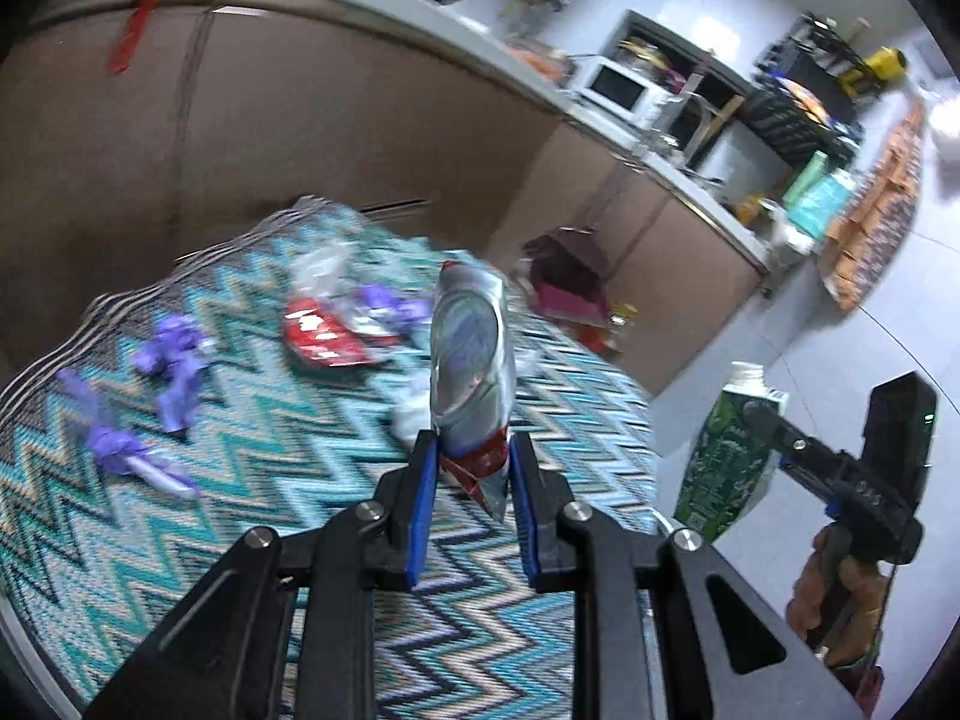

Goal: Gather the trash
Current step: 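Carry the can and carton to the white bin and release them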

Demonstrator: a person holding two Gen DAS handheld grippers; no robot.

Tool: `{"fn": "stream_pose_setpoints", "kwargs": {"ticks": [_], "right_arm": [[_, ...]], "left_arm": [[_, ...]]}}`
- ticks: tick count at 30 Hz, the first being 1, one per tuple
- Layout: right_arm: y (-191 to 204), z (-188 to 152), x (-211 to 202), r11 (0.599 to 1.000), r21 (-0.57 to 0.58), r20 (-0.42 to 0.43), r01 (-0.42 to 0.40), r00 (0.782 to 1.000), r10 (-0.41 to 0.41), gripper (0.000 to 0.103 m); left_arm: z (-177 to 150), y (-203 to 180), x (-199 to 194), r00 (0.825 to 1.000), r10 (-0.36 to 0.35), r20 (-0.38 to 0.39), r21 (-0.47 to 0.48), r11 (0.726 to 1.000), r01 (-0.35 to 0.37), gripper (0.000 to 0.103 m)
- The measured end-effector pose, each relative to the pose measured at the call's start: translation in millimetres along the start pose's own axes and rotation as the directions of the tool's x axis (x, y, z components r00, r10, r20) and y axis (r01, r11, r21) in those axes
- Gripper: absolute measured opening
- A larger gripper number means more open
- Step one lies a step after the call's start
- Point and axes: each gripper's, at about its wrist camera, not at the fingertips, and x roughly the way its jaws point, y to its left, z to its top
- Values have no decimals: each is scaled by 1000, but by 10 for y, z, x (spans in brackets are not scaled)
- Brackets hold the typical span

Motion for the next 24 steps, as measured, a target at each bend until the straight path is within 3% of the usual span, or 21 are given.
{"fn": "stream_pose_setpoints", "kwargs": {"ticks": [5, 10, 17, 24], "right_arm": [[-441, -138, -422, 992, 74, 52, 100, 993, -104, 46], [-956, -297, -857, 962, 165, 95, 216, 968, -234, 46], [-1734, -532, -1135, 898, 287, 90, 334, 924, -373, 46], [-2491, -775, -1082, 833, 413, 49, 369, 904, -425, 47]], "left_arm": [[-23, -562, 188, 995, -85, -57, 75, 993, 89, 22], [-126, -1267, 583, 975, -163, -154, 156, 970, 186, 22], [-392, -2220, 1420, 930, -199, -311, 243, 929, 279, 22], [-769, -2948, 2278, 878, -188, -440, 287, 897, 336, 22]]}}
